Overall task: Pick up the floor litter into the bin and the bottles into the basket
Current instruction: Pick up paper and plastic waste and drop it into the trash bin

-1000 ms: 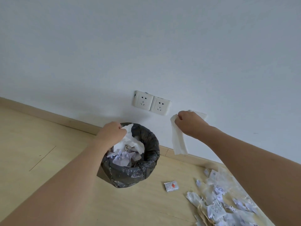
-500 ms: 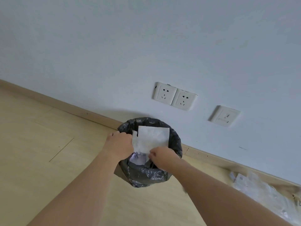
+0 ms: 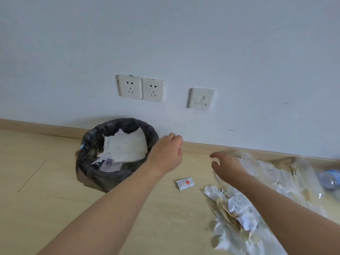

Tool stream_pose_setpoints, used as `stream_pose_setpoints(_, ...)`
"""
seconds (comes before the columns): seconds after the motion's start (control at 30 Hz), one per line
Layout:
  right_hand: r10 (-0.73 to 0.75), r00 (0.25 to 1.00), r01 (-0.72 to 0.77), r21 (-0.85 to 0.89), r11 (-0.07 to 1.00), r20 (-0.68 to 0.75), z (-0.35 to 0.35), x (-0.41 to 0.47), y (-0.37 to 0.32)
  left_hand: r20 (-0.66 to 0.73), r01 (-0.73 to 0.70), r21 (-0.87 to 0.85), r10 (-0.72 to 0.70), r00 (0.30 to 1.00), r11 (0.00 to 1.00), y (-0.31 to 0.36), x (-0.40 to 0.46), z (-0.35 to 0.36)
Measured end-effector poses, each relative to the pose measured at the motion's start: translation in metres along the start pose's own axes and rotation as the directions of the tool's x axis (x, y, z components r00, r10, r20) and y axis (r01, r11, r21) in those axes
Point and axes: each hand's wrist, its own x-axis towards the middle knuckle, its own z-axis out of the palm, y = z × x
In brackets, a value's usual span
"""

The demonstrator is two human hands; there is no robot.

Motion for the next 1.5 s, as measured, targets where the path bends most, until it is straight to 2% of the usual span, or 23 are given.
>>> stream_pose_setpoints(0.07,0.1,0.993,-0.101,0.0,0.995,0.056,0.011,-0.009,0.043,0.211,0.032,0.005,-0.033,0.977,0.999,0.026,-0.003,0.044)
stream_pose_setpoints(0.13,0.152,0.984,-0.153,0.004,0.988,0.097,0.026,-0.016,0.075,0.417,0.05,0.095,-0.086,0.905,0.994,0.034,-0.008,0.087)
stream_pose_setpoints(0.2,0.185,0.975,-0.184,-0.015,0.983,0.126,0.043,-0.021,0.103,0.538,0.112,0.164,-0.184,0.823,0.98,0.032,-0.01,0.127)
stream_pose_setpoints(0.27,0.189,0.969,-0.185,-0.04,0.982,0.157,0.061,-0.02,0.127,0.585,0.167,0.272,-0.3,0.754,0.948,0.025,-0.011,0.16)
stream_pose_setpoints(0.33,0.186,0.97,-0.182,-0.04,0.982,0.155,0.075,-0.016,0.143,0.576,0.134,0.42,-0.378,0.725,0.898,0.018,-0.013,0.186)
stream_pose_setpoints(0.4,0.163,0.976,-0.161,-0.03,0.987,0.145,0.085,-0.008,0.15,0.533,0.061,0.538,-0.395,0.749,0.841,0.018,-0.018,0.203)
stream_pose_setpoints(0.53,0.053,0.985,-0.04,-0.078,0.996,0.164,0.109,0.008,0.13,0.461,-0.133,0.568,-0.181,0.869,0.812,0.012,-0.032,0.216)
stream_pose_setpoints(0.6,0.023,0.978,0.009,-0.151,0.989,0.209,0.125,0.016,0.114,0.448,-0.162,0.557,-0.131,0.885,0.814,0.008,-0.037,0.214)
stream_pose_setpoints(0.67,-0.007,0.975,0.054,-0.205,0.977,0.224,0.138,0.022,0.101,0.473,-0.11,0.547,-0.198,0.858,0.83,0.008,-0.04,0.207)
stream_pose_setpoints(0.73,-0.03,0.979,0.08,-0.24,0.968,0.203,0.146,0.026,0.094,0.432,-0.017,0.565,-0.279,0.858,0.825,-0.002,-0.045,0.204)
stream_pose_setpoints(0.9,-0.018,0.989,0.059,-0.276,0.959,0.148,0.136,0.027,0.09,0.426,0.298,0.382,-0.453,0.783,0.875,-0.005,-0.052,0.181)
stream_pose_setpoints(0.97,0.009,0.996,0.011,-0.212,0.977,0.093,0.122,0.026,0.092,0.433,0.346,0.313,-0.457,0.777,0.884,-0.002,-0.051,0.169)
stream_pose_setpoints(1.07,0.078,0.997,-0.078,-0.009,0.997,-0.006,0.094,0.022,0.095,0.426,0.372,0.221,-0.432,0.795,0.901,0.006,-0.045,0.146)
stream_pose_setpoints(1.17,0.148,0.989,-0.146,0.159,0.976,-0.003,0.059,0.011,0.089,0.405,0.338,0.149,-0.369,0.837,0.929,0.019,-0.035,0.116)
stream_pose_setpoints(1.37,0.167,0.979,-0.119,0.337,0.934,-0.118,-0.018,-0.015,0.05,0.356,0.258,0.069,-0.265,0.896,0.964,0.043,-0.026,0.031)
stream_pose_setpoints(1.5,0.246,0.963,-0.154,0.526,0.836,-0.109,-0.063,-0.023,0.014,0.298,0.314,-0.053,-0.285,0.911,0.948,0.034,-0.021,-0.031)
